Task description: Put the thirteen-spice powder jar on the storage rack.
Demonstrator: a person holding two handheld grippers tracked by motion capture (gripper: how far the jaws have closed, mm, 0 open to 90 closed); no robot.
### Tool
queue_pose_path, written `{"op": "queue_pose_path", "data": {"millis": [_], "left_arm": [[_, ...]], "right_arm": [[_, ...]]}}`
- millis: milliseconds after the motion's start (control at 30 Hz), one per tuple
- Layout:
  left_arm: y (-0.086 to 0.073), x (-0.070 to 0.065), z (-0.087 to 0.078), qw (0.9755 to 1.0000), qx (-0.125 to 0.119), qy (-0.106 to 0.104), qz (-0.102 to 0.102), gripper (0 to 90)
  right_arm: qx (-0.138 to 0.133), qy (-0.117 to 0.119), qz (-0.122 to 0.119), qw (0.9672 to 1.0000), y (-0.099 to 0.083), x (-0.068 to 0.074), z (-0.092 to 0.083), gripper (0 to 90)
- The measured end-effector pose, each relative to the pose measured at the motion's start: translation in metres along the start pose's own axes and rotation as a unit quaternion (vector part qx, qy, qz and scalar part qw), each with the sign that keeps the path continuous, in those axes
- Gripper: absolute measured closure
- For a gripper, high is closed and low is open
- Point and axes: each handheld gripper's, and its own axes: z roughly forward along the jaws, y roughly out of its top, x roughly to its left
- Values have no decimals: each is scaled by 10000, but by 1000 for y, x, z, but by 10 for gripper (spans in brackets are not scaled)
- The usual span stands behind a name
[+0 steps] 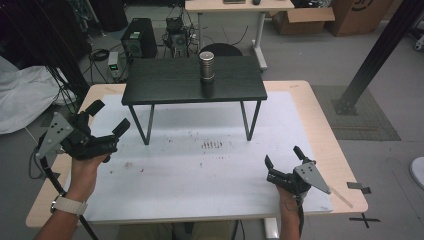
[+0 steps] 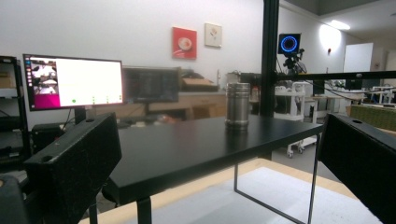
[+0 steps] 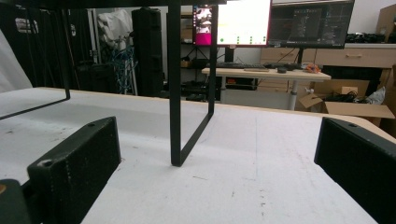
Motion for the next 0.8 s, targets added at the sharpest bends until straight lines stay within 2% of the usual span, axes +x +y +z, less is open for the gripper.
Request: {"op": "queue_pose_path", "data": {"millis": [67, 300, 467, 600, 767, 800], "left_arm": [[-5, 0, -4, 9999, 44, 69, 60, 2], [-13, 1, -11, 9998, 26, 192, 35, 2], [-23, 4, -17, 9994, 128, 300, 65, 3], [-37, 10, -23, 9988, 217, 435, 23, 2], [-49, 13, -28, 9979, 313, 555, 88, 2], [-55, 15, -31, 9976, 325, 610, 89, 2]], "right_arm": [[7, -2, -4, 10000, 0, 0, 0, 2], [16, -5, -16, 10000, 0, 0, 0, 3], [23, -1, -21, 10000, 0, 1, 0, 3], [30, -2, -30, 10000, 0, 1, 0, 3], [36, 0, -34, 10000, 0, 1, 1, 4], [44, -2, -32, 10000, 0, 1, 1, 4]]}}
